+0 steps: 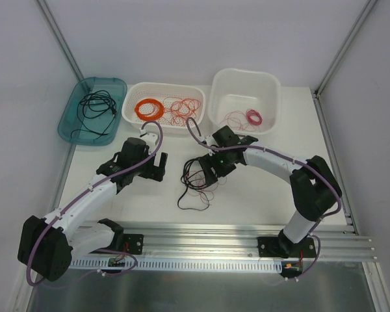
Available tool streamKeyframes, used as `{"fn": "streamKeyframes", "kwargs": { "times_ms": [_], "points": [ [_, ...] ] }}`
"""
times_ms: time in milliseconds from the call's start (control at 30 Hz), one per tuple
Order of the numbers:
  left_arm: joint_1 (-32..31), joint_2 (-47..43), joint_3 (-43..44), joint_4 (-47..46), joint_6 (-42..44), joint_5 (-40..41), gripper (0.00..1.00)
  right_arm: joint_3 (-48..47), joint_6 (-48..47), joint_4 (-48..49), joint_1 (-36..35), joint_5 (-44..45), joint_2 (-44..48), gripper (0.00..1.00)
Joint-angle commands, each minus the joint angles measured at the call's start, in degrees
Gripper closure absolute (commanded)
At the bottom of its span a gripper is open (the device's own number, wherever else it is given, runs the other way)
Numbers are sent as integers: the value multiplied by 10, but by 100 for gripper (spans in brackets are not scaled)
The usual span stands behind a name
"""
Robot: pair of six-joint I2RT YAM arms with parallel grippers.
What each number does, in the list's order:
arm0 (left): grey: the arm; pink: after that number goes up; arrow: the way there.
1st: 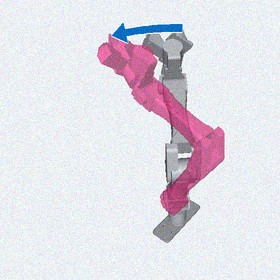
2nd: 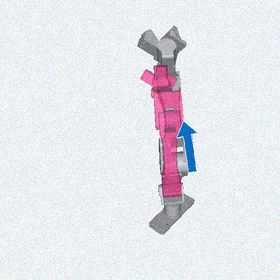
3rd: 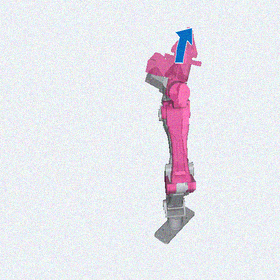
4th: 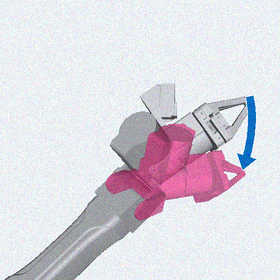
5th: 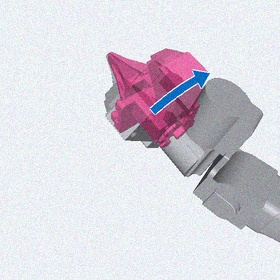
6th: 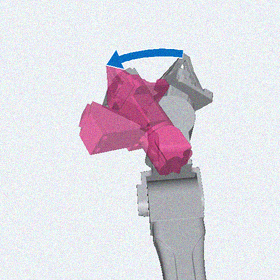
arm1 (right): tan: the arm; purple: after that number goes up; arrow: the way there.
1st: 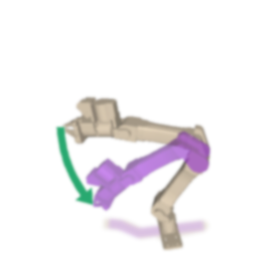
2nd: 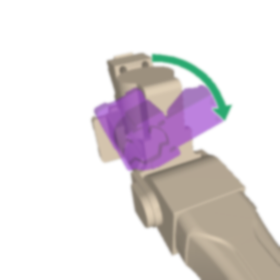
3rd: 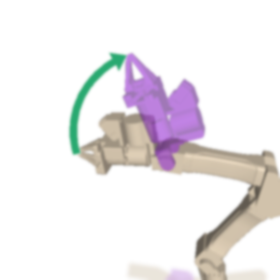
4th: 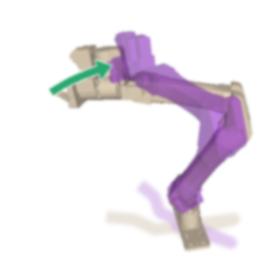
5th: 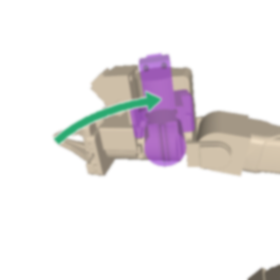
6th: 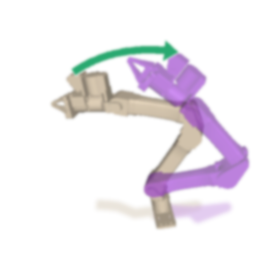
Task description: Untangle the cables
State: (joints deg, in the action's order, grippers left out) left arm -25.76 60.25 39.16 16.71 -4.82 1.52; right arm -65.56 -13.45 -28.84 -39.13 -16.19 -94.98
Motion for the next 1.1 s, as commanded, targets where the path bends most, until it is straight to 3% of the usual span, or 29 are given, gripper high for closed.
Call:
{"fn": "streamKeyframes", "kwargs": {
  "times_ms": [0, 167, 267, 300, 400, 667, 833, 1067],
  "points": [
    [6, 3, 14, 1, 12, -8, 1, -21, -20, 9, -12, -22, -27, 26],
    [6, 3, 14, 1, 12, -8, 1, -26, -22, 9, -19, -31, -56, 46],
    [5, 3, 15, 1, 12, -9, 1, -24, -24, 9, -23, -34, -60, 65],
    [5, 3, 14, 1, 12, -9, 1, -23, -25, 6, -24, -34, -57, 80],
    [5, 3, 15, 2, 12, -9, 1, -25, -30, -8, -26, -31, -29, 99],
    [6, 3, 15, 2, 13, -10, 1, -91, -39, -96, -26, 10, 98, 99],
    [5, 3, 17, 2, 13, -10, 1, -218, -47, -157, -29, 30, 160, 99],
    [5, 3, 17, 2, 14, -8, 1, -374, -40, -128, -30, 76, 226, 99]
  ]
}}
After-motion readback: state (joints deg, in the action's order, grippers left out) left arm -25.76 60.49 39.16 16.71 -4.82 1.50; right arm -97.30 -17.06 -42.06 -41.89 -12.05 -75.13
